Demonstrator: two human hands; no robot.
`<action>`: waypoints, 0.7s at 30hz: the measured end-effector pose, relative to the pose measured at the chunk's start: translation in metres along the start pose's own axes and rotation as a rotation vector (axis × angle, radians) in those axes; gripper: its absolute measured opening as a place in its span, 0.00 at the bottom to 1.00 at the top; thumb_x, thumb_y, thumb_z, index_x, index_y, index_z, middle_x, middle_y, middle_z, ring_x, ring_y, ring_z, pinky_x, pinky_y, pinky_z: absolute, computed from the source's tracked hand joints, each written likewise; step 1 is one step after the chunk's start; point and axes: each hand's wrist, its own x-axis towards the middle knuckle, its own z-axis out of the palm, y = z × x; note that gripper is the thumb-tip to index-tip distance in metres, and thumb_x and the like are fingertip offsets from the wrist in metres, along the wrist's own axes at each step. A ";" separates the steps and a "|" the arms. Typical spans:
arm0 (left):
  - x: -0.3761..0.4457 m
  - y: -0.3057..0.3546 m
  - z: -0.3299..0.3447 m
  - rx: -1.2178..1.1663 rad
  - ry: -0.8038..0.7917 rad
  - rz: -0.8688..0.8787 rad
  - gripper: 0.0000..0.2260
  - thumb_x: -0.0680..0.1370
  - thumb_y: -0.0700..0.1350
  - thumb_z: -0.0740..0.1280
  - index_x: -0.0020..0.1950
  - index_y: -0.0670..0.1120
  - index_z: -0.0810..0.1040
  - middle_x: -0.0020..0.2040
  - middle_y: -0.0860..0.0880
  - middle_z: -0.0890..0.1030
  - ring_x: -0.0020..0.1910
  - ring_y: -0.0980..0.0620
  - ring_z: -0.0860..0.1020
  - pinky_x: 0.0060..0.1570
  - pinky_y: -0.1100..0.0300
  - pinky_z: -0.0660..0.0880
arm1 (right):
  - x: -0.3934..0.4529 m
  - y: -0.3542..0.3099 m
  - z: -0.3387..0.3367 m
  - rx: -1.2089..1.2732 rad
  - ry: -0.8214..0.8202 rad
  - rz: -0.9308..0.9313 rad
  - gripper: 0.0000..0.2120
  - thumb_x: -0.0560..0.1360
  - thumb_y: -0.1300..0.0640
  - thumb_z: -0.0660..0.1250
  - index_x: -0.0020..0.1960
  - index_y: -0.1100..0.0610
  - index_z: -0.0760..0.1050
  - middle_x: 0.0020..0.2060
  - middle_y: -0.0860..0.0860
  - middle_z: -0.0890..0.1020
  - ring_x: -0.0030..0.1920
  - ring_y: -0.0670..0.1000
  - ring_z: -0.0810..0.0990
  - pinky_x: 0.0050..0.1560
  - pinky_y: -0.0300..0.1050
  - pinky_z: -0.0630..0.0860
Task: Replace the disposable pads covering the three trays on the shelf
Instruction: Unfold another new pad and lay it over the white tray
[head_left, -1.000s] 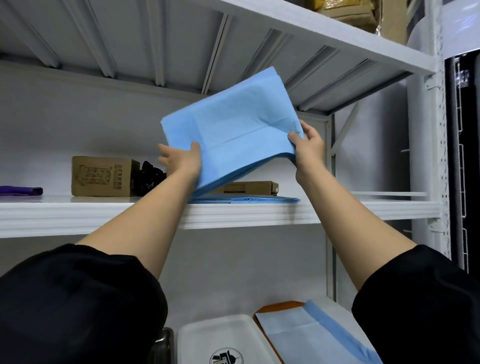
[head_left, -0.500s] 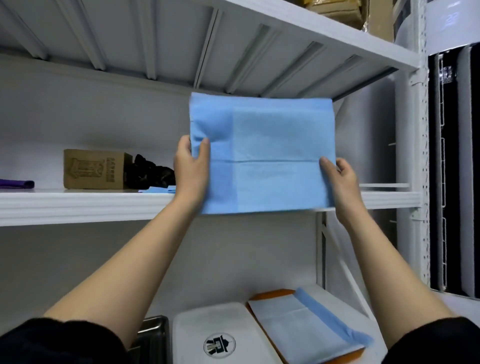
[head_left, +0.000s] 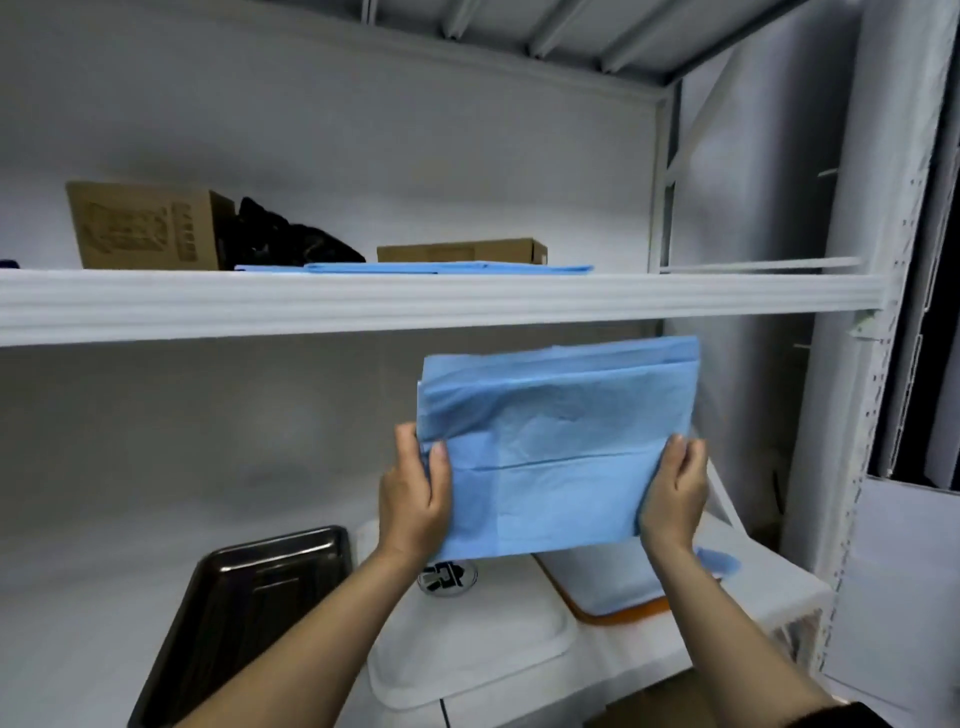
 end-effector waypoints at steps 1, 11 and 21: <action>-0.009 -0.011 0.001 0.028 -0.027 -0.029 0.14 0.74 0.58 0.49 0.48 0.48 0.62 0.32 0.58 0.70 0.32 0.42 0.74 0.32 0.50 0.69 | -0.006 0.009 0.002 -0.027 -0.020 0.022 0.13 0.83 0.52 0.52 0.45 0.60 0.64 0.32 0.47 0.70 0.33 0.44 0.69 0.33 0.46 0.62; -0.054 -0.128 0.008 0.173 -0.262 -0.594 0.07 0.80 0.47 0.53 0.50 0.44 0.63 0.37 0.45 0.75 0.38 0.40 0.75 0.37 0.49 0.69 | -0.053 0.101 0.055 -0.284 -0.410 0.302 0.05 0.80 0.59 0.53 0.48 0.59 0.65 0.34 0.54 0.73 0.35 0.54 0.72 0.33 0.48 0.65; -0.063 -0.221 0.034 0.124 -0.313 -1.123 0.14 0.80 0.36 0.56 0.65 0.38 0.70 0.52 0.38 0.78 0.40 0.47 0.74 0.40 0.60 0.69 | -0.063 0.185 0.105 -0.563 -0.721 0.430 0.13 0.81 0.55 0.54 0.65 0.51 0.65 0.45 0.52 0.75 0.44 0.52 0.73 0.45 0.44 0.67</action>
